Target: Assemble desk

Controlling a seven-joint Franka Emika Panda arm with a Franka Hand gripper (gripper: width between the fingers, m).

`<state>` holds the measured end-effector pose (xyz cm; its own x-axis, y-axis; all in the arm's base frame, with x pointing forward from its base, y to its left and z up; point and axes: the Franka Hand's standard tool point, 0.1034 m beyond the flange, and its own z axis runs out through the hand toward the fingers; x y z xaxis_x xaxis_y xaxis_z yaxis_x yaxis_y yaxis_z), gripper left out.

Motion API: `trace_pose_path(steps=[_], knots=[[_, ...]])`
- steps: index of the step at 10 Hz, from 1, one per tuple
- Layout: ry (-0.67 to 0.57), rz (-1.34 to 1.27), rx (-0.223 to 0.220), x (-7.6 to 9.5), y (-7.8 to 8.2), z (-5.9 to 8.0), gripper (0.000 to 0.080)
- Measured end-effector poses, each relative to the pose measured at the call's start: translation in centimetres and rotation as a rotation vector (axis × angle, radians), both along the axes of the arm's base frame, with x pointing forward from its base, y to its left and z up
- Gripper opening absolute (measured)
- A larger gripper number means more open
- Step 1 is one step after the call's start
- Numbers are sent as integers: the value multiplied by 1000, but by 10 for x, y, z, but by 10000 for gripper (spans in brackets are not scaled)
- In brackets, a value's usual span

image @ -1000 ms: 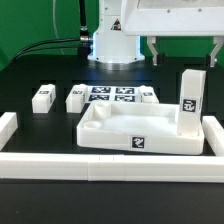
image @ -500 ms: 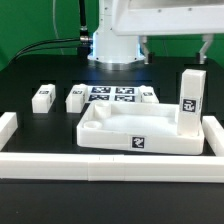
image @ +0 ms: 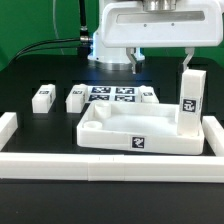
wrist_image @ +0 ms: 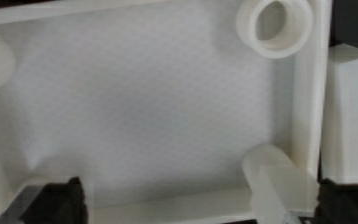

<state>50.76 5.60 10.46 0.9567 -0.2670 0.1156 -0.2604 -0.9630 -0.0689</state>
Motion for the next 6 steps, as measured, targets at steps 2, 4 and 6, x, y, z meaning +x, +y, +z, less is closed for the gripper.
trace_pose_path(steps=[2,4,6], knots=[[-34,28,-14,-5,-18,-11,648],[-57,18,-48,-27,-23,-38,648],[-45,23,-55,-28,-27,-45,648]])
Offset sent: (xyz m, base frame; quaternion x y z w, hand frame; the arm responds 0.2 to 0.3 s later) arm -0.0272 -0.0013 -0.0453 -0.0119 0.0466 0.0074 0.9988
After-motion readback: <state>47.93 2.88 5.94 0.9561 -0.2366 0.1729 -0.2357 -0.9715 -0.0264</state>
